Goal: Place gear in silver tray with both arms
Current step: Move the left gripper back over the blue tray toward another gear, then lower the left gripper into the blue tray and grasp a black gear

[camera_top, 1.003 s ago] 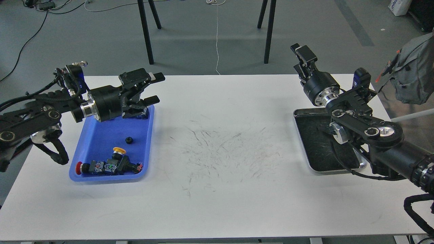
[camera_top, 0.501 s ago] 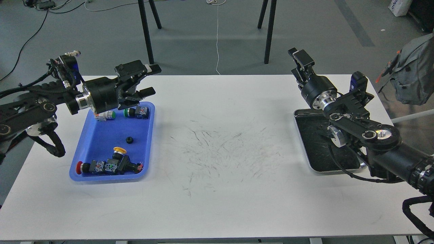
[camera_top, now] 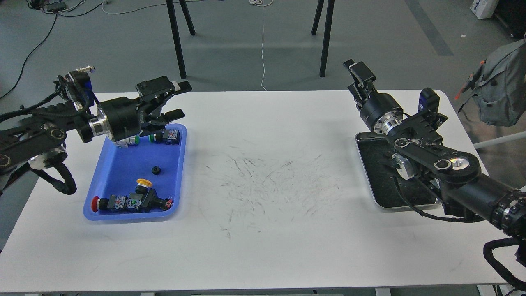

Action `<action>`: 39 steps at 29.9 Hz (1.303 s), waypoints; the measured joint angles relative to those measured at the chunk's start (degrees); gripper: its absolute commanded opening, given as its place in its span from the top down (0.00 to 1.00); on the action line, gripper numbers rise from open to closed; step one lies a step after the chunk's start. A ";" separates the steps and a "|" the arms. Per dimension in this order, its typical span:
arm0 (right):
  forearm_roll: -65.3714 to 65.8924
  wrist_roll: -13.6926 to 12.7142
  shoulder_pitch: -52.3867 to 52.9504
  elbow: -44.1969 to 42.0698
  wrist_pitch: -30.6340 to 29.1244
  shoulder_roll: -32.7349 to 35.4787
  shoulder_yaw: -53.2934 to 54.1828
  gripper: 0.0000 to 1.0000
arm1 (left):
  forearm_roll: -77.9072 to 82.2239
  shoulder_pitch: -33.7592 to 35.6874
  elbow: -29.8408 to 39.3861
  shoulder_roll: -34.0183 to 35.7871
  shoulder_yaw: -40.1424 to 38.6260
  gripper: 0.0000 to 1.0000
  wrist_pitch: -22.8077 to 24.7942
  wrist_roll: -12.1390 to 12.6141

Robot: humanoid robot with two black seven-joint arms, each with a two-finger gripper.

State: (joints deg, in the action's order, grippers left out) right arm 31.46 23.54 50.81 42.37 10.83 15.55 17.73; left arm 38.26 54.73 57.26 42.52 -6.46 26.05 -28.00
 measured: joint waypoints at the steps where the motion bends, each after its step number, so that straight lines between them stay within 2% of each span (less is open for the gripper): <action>1: 0.00 0.01 0.00 0.00 0.13 -0.01 0.01 0.16 | 0.14 -0.20 0.70 0.34 0.27 0.00 -0.42 0.00; 6: 0.01 0.02 0.00 0.02 0.81 -0.06 -0.05 0.16 | 2.09 -0.50 4.60 3.70 1.04 0.00 -5.55 0.00; 11: 0.01 0.03 0.00 0.08 0.86 -0.09 -0.17 0.16 | 16.18 0.10 12.55 7.77 3.24 0.00 -9.22 0.00; 15: 0.01 0.04 -0.22 0.09 0.88 -0.15 -0.23 0.16 | 23.82 1.48 21.57 12.12 3.54 0.00 -10.30 -0.01; 18: 0.01 0.04 -0.26 0.05 0.92 -0.25 -0.24 0.16 | 29.35 1.83 24.63 13.95 3.80 0.00 -10.33 0.00; 23: 0.01 0.08 -0.34 0.12 1.39 -0.51 -0.24 0.16 | 33.77 2.86 26.02 14.07 3.47 0.00 -10.84 0.00; 30: 0.00 0.14 -0.88 0.20 1.68 -0.52 -0.24 0.16 | 34.42 1.89 25.48 12.42 4.55 0.00 -19.25 0.00; 35: 0.00 0.20 -1.22 0.34 1.80 -0.65 -0.24 0.16 | 32.30 1.41 26.02 12.06 4.58 0.00 -14.01 0.00; 39: 0.00 0.20 -1.25 0.40 2.16 -1.12 -0.24 0.16 | 29.51 1.66 24.50 12.49 3.69 0.00 -15.08 0.00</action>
State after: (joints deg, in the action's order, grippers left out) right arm 31.46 23.74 49.56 42.76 12.99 14.43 17.49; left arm 67.77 56.38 81.76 55.01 -2.77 10.97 -28.00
